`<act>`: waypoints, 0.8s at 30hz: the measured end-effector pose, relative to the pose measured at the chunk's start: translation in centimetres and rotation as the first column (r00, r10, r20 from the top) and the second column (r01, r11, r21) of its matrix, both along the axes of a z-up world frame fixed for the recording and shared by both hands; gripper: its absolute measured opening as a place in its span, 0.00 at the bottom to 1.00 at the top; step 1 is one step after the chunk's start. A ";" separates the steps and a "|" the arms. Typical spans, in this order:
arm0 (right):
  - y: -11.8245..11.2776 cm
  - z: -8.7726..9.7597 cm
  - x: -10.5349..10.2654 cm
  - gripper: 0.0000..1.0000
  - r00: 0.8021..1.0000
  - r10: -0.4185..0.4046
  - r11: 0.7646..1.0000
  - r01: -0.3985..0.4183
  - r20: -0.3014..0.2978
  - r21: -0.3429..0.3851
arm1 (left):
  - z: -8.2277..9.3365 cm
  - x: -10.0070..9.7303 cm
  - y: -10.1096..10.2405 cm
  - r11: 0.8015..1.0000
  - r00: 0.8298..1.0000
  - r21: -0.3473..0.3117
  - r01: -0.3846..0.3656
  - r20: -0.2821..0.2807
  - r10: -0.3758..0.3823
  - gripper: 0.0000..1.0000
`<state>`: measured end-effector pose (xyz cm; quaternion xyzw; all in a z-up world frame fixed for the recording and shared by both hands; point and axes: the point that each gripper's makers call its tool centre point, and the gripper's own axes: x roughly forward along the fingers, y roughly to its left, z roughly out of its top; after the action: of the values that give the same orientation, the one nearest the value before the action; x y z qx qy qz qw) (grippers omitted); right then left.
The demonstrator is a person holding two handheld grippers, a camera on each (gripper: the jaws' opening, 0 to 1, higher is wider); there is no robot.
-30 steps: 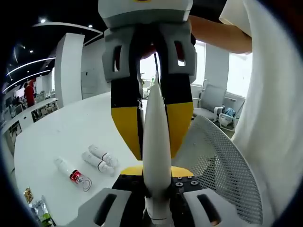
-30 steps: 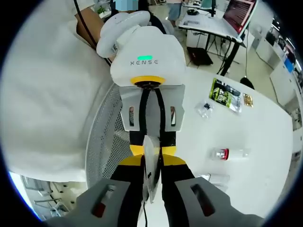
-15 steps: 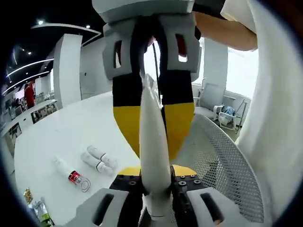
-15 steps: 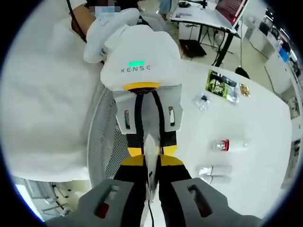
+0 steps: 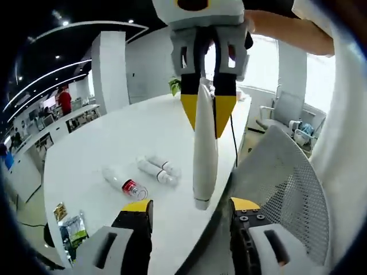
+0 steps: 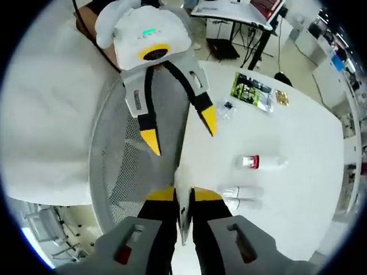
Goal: Arrange the skincare products in the storage area until every visible bottle or jar stands upright without overlapping.
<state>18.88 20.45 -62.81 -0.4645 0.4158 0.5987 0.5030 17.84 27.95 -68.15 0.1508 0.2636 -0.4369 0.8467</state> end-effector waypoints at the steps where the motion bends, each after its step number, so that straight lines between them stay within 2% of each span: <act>1: -0.3 0.0 0.5 0.06 1.000 -0.004 1.000 0.004 0.006 -0.010 | -0.2 0.2 0.5 1.000 1.000 0.018 -0.001 0.019 0.000 0.64; 3: -0.8 0.1 1.9 0.06 1.000 -0.009 1.000 0.010 0.023 -0.029 | -0.7 0.4 1.3 1.000 0.999 0.028 -0.005 0.048 0.004 0.69; 5: -1.1 0.2 3.0 0.06 0.999 -0.013 0.999 0.014 0.032 -0.033 | -1.5 0.4 2.2 0.998 0.999 0.035 -0.052 -0.008 0.053 0.72; 8: -1.4 0.4 4.4 0.06 0.999 -0.018 0.999 0.019 0.036 -0.029 | -2.8 0.9 2.9 0.994 0.994 0.052 -0.099 -0.044 0.101 0.76; 9: -1.6 0.6 5.0 0.06 0.999 -0.019 0.999 0.020 0.040 -0.028 | -3.6 0.8 3.0 0.992 0.989 0.055 -0.112 -0.096 0.117 0.77; 10: -1.7 0.8 5.4 0.06 0.999 -0.028 0.999 0.029 0.044 -0.025 | -3.9 1.0 3.3 0.989 0.982 0.053 -0.141 -0.118 0.147 0.77; 11: -1.8 1.1 6.0 0.06 0.998 -0.038 0.999 0.039 0.049 -0.020 | -4.0 1.7 3.7 0.981 0.975 0.039 -0.191 -0.113 0.194 0.77; 12: -1.8 1.3 6.6 0.06 0.997 -0.052 0.999 0.052 0.053 -0.011 | -4.0 2.0 4.0 0.977 0.972 0.038 -0.209 -0.105 0.212 0.76; 14: -2.0 1.8 7.4 0.06 0.997 -0.058 0.998 0.058 0.055 -0.004 | -3.7 2.9 4.5 0.971 0.970 0.053 -0.235 -0.054 0.237 0.76; 16: -2.0 1.9 8.1 0.06 0.997 -0.054 0.999 0.054 0.058 -0.004 | -3.3 3.1 4.6 0.968 0.967 0.035 -0.249 -0.036 0.250 0.76; 19: -2.3 2.0 9.2 0.06 0.996 -0.052 0.999 0.053 0.068 -0.012 | -3.8 2.9 4.4 0.970 0.970 0.056 -0.237 -0.040 0.240 0.76; 21: -2.5 2.2 10.3 0.06 0.995 -0.063 0.998 0.064 0.072 -0.012 | -4.5 2.8 4.6 0.968 0.966 0.073 -0.242 -0.071 0.247 0.76; 24: -2.7 2.3 11.3 0.06 0.995 -0.068 0.998 0.069 0.070 -0.011 | -4.3 2.9 4.9 0.963 0.962 0.068 -0.261 -0.066 0.265 0.74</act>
<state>30.14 17.73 -60.51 -0.4740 0.4177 0.5617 0.5342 20.78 32.81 -72.47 0.1230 0.3254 -0.3178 0.8820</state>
